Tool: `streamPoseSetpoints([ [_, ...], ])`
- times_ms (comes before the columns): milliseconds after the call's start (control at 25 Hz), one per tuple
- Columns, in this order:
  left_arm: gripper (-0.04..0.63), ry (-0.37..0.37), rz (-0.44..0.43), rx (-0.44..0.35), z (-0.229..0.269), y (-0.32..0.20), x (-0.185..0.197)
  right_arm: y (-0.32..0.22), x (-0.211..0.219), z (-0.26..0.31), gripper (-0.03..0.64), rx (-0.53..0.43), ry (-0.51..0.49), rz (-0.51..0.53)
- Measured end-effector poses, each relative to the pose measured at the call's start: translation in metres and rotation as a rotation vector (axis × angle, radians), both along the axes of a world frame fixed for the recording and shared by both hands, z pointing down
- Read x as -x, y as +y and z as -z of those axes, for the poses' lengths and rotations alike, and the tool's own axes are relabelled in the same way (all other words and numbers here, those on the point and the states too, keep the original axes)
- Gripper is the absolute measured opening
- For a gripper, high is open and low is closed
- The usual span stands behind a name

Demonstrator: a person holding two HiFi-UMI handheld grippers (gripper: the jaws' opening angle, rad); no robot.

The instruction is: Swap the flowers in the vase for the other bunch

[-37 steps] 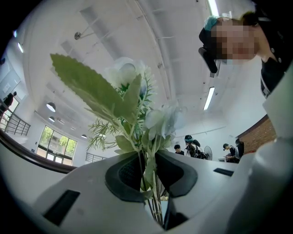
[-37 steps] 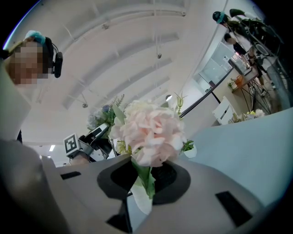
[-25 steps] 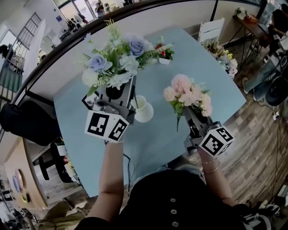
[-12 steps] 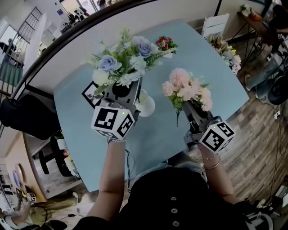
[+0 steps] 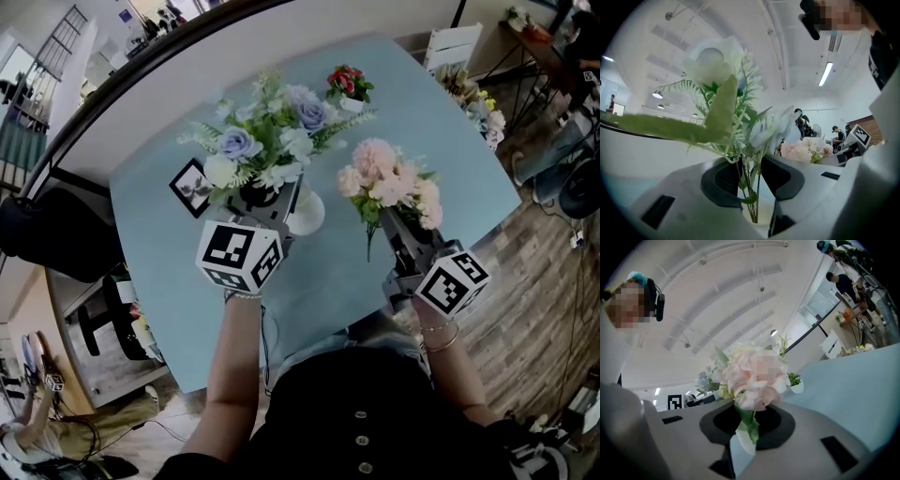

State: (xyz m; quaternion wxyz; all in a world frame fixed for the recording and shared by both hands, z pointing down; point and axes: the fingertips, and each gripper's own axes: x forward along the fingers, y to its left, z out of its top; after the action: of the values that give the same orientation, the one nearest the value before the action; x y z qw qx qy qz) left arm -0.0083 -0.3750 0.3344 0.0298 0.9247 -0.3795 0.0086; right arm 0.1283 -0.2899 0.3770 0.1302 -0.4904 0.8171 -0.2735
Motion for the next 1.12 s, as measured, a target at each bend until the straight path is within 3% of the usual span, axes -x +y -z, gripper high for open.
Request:
streamPoseSetpoints([
  [480,0.156,-0.113,-0.001,0.088,-0.034,0.005,-0.006,0.001,0.003,-0.006,0.072,0.02,-0.012,0.017],
  [720,0.21,-0.125,0.02,0.131,-0.044,0.005,-0.007,0.003,0.002,-0.011,0.072,0.032,-0.016,0.012],
  [1120,0.244,-0.145,0.024,0.162,-0.059,0.021,0.003,0.022,0.007,-0.017,0.072,0.038,-0.012,0.001],
])
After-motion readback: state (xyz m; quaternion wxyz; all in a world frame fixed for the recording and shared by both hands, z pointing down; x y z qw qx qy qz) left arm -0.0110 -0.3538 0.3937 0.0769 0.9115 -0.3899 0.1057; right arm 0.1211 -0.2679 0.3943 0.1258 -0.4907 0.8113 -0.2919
